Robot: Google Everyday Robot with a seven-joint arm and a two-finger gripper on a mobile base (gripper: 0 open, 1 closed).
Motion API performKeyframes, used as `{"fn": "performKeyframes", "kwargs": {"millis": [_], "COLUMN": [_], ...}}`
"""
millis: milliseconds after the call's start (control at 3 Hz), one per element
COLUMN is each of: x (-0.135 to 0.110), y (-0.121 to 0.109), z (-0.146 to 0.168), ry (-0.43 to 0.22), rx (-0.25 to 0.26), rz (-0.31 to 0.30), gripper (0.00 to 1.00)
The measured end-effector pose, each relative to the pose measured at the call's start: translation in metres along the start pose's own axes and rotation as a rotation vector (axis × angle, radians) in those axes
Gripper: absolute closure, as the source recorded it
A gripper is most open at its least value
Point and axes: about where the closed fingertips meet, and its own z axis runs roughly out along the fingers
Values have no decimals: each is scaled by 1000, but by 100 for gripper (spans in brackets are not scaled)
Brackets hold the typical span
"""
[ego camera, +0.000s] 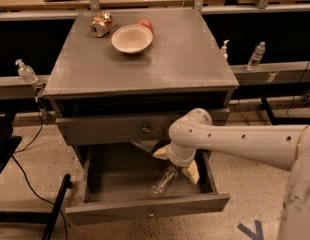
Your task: Pick water bottle from middle drawer and place on counter
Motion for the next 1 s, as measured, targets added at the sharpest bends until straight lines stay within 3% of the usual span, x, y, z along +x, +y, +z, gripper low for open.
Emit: {"fn": "performKeyframes", "kwargs": {"millis": [667, 1000], "x": [5, 2], "y": [-16, -25], "z": [82, 106], "ry": [45, 64], "rx": [113, 132], "rz": [41, 25], "gripper": [0, 0]}}
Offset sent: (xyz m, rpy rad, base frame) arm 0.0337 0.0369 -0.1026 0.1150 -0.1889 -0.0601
